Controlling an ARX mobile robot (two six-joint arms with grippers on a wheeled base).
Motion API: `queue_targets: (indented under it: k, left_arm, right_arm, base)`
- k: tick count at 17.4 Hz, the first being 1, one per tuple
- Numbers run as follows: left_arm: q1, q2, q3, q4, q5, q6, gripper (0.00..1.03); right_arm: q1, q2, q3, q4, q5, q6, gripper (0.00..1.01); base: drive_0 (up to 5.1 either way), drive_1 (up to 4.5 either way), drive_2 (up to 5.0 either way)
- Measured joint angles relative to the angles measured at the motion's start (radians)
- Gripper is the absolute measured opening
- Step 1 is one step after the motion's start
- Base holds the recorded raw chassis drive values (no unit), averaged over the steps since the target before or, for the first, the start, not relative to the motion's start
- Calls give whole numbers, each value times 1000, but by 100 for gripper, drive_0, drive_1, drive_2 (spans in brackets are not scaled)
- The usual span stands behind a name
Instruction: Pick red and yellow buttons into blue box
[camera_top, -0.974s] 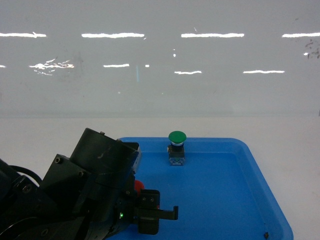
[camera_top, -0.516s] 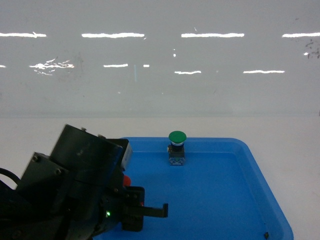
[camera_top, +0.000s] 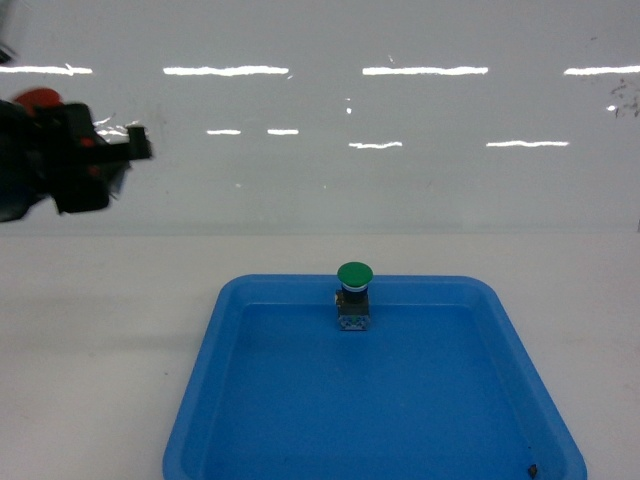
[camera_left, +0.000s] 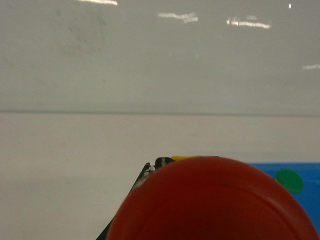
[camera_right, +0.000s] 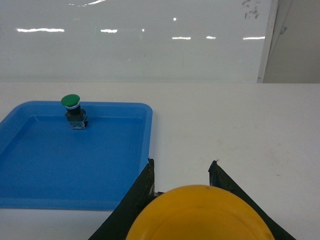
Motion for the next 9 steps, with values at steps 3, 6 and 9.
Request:
queue_targets:
  k: [3, 6, 9]
  left_arm:
    - [70, -152, -88, -10, 51, 23, 25]
    - [116, -293, -153, -87, 113, 62, 25]
    - [155, -417, -172, -150, 156, 74, 25]
  right_arm:
    - [0, 0, 0, 0, 0, 0, 28]
    - [0, 0, 0, 0, 0, 0, 28]
    - [0, 0, 0, 0, 0, 0, 28]
  base:
    - [0, 0, 0]
    - [0, 0, 0]
    - [0, 0, 0]
